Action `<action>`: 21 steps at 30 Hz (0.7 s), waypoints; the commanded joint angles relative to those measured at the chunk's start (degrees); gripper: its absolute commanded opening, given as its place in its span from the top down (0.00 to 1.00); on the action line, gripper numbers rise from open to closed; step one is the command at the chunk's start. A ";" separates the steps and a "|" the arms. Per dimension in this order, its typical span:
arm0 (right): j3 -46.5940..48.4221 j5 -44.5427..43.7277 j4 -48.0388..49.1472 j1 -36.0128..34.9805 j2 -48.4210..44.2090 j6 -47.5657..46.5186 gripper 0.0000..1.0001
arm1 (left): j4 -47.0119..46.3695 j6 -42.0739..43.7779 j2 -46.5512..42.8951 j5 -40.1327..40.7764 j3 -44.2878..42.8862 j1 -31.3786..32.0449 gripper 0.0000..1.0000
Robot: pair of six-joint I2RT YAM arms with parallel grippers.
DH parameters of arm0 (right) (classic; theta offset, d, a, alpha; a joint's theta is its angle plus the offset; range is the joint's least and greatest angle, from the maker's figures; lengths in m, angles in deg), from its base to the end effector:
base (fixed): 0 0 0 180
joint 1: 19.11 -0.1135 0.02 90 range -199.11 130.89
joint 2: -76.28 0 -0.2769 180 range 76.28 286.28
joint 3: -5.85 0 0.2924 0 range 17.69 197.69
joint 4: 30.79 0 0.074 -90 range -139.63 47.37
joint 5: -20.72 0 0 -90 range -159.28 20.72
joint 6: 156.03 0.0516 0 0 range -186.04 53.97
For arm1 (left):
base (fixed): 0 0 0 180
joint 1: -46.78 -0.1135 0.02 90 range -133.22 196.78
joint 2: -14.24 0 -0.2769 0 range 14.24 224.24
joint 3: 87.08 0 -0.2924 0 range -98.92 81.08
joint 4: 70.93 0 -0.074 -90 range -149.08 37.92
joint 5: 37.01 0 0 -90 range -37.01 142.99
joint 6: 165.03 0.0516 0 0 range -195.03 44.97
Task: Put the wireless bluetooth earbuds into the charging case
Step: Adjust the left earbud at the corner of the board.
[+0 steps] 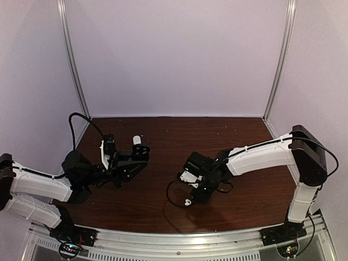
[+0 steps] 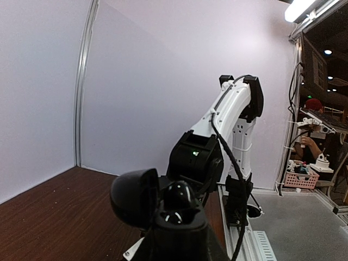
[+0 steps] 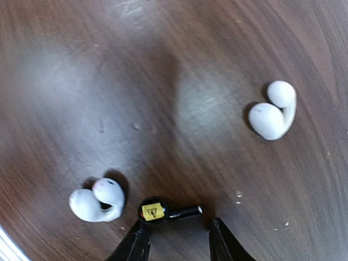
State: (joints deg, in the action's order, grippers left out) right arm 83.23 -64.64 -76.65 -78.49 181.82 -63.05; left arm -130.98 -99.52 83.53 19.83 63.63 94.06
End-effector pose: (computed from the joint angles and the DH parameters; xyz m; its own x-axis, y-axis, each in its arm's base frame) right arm 0.1933 0.3347 0.1217 -0.5342 -0.8008 -0.2709 -0.8425 0.5309 0.0920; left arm 0.1530 -0.2073 0.2247 -0.1878 -0.3082 -0.9326 0.9733 0.0689 -0.2188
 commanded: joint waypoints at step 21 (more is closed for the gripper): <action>-2.86 9.00 2.27 3.00 -4.50 1.44 0.60 | -2.26 0.58 0.25 -0.41 -0.26 -0.88 0.98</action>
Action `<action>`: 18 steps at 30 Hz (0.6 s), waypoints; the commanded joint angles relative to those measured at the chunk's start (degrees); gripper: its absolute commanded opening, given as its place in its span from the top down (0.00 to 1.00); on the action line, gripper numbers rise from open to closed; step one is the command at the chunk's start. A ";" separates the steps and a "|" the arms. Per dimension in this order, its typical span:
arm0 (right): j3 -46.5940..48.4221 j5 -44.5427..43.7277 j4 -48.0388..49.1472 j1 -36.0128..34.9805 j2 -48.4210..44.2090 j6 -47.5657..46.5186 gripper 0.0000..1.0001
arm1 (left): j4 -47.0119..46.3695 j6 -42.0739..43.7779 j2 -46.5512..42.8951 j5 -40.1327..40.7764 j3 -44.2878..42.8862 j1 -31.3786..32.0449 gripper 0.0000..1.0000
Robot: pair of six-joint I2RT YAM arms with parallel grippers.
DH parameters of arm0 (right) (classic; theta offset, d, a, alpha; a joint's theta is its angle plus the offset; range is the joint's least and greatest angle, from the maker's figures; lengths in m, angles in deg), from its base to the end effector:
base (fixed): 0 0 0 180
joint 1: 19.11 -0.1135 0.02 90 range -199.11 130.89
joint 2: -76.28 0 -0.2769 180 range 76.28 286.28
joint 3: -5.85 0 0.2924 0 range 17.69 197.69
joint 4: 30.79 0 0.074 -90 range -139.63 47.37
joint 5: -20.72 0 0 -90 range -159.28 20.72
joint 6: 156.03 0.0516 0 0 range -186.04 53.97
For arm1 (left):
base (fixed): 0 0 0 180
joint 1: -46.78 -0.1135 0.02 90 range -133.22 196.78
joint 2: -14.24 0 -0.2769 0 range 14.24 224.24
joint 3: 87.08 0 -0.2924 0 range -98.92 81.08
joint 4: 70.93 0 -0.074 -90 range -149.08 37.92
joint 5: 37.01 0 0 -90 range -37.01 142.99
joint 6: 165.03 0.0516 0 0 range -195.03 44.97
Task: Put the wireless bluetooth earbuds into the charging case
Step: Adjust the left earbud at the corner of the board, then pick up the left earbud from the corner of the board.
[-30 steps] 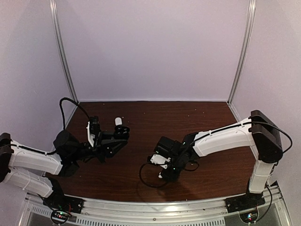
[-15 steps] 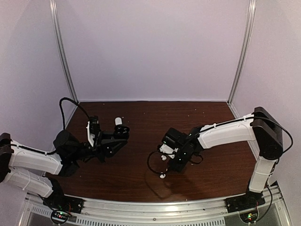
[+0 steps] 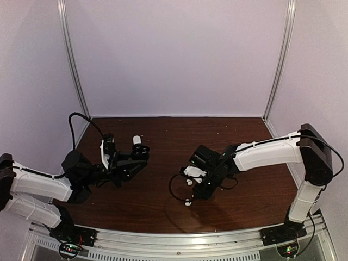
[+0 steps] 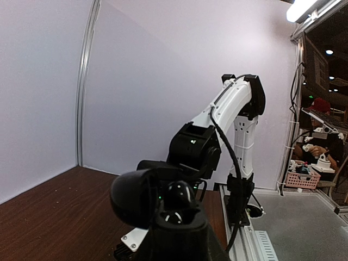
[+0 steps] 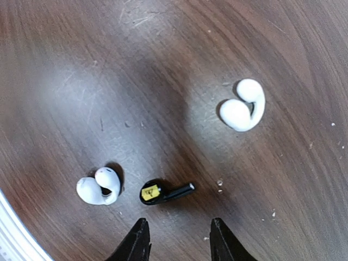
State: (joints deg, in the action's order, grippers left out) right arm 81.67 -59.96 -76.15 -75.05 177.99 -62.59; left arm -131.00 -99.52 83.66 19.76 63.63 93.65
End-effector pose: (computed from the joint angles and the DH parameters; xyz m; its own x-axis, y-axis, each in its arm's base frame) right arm 0.2056 0.3190 0.1387 -0.5802 -0.7525 -0.3117 -0.8133 0.5557 0.1724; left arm 0.1546 -0.2064 0.2242 -0.1869 -0.3077 -0.9329 0.9727 0.0751 -0.2196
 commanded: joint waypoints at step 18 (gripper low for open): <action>2.21 -10.02 0.52 -6.14 1.12 -7.22 0.59 | -1.96 0.85 -0.43 -0.37 -0.14 -0.47 0.98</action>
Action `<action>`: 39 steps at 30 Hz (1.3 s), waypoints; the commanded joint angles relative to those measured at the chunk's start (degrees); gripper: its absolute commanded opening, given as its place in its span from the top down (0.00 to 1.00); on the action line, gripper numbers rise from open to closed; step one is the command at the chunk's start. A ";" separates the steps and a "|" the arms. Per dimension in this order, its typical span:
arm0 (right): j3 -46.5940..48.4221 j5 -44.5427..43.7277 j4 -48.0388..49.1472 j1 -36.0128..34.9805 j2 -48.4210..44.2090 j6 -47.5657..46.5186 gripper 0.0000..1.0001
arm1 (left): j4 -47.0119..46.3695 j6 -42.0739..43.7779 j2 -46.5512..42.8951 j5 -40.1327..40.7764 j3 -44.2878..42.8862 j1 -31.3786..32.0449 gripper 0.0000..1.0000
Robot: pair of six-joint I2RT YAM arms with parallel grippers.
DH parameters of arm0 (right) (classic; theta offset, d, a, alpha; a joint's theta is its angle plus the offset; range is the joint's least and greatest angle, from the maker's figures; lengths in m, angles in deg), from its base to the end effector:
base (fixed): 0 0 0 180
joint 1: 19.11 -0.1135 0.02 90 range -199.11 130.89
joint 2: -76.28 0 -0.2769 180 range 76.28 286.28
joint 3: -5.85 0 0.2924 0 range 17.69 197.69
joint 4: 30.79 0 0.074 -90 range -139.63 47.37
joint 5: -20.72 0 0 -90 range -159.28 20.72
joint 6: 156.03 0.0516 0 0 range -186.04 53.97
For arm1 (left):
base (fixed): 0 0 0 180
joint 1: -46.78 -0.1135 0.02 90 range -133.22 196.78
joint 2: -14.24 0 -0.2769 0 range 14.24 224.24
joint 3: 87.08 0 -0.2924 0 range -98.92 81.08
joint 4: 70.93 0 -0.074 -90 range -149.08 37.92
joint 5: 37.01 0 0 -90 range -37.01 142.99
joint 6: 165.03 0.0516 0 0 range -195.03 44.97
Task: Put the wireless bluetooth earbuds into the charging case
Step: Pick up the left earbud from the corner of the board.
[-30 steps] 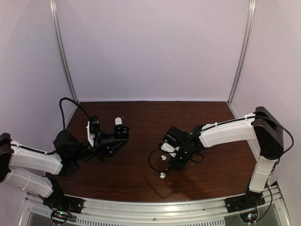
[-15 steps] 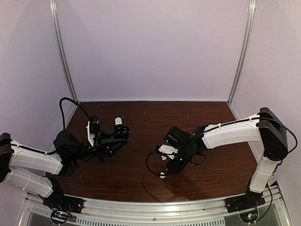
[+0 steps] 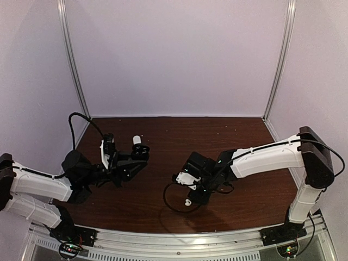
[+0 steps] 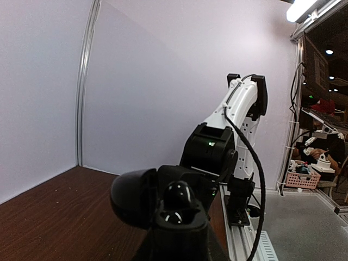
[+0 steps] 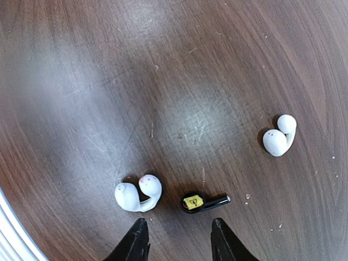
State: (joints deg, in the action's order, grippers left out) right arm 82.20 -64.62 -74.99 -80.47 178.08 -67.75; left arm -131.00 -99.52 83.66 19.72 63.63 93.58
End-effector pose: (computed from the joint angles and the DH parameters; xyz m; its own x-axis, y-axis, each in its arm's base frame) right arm 0.1805 0.3393 0.1413 -0.4225 -0.8361 -0.3499 -0.9014 0.4280 0.0657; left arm 0.1548 -0.2062 0.2242 -0.1865 -0.3077 -0.9330 0.9727 0.0757 -0.2194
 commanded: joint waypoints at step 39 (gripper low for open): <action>2.46 -8.28 1.22 -2.45 6.85 -4.13 0.75 | -1.71 1.11 -1.20 -0.52 0.31 -0.43 0.98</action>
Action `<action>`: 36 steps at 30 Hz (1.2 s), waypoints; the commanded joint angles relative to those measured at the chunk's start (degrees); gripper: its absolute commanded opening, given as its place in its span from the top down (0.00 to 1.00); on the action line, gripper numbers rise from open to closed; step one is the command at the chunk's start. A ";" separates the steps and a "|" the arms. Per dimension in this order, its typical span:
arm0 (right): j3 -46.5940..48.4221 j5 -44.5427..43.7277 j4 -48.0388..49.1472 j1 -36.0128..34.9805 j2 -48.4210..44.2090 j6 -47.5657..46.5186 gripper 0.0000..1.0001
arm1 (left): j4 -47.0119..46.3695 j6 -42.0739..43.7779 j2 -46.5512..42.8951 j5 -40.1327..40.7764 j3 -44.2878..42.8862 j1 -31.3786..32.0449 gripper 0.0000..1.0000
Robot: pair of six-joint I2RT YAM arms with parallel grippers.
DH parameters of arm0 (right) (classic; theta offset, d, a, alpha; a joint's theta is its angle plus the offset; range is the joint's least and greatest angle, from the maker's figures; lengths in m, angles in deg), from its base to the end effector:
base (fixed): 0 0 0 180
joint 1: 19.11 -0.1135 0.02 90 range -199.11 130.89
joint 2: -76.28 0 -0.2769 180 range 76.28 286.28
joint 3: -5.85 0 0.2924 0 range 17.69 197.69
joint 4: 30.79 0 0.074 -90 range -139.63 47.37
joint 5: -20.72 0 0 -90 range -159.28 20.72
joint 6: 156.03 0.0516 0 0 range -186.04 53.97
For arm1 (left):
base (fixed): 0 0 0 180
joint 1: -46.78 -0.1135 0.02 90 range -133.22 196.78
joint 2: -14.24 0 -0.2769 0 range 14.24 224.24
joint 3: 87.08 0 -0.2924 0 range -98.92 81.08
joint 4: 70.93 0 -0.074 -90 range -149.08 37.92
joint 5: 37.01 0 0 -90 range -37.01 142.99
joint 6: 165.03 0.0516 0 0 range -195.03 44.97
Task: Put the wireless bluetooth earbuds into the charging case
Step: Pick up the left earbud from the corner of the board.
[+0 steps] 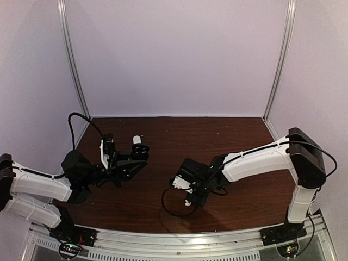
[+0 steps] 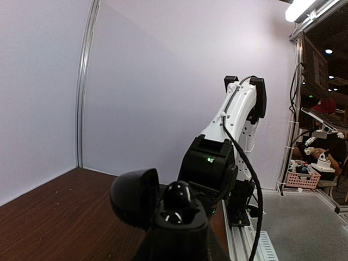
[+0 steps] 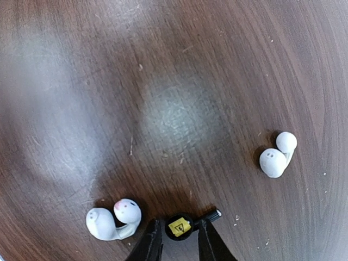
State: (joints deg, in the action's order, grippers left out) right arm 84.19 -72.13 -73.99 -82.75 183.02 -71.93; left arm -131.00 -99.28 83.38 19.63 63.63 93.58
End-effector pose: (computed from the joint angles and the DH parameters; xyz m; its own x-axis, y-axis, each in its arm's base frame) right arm 0.1784 0.3542 0.1205 -0.3278 -0.8927 -0.3091 -0.9265 0.3677 -0.0794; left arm 0.1544 -0.2059 0.2254 -0.1794 -0.3101 -0.9336 0.9744 0.0749 -0.2121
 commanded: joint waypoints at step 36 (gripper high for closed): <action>-2.04 9.01 3.53 5.84 -9.66 3.73 0.87 | -2.41 0.38 1.42 -0.30 -0.06 -0.62 0.98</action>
State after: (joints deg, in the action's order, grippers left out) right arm 82.55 -68.53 -72.79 -78.88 178.43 -70.11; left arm -131.00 -99.08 83.38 19.63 63.63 93.58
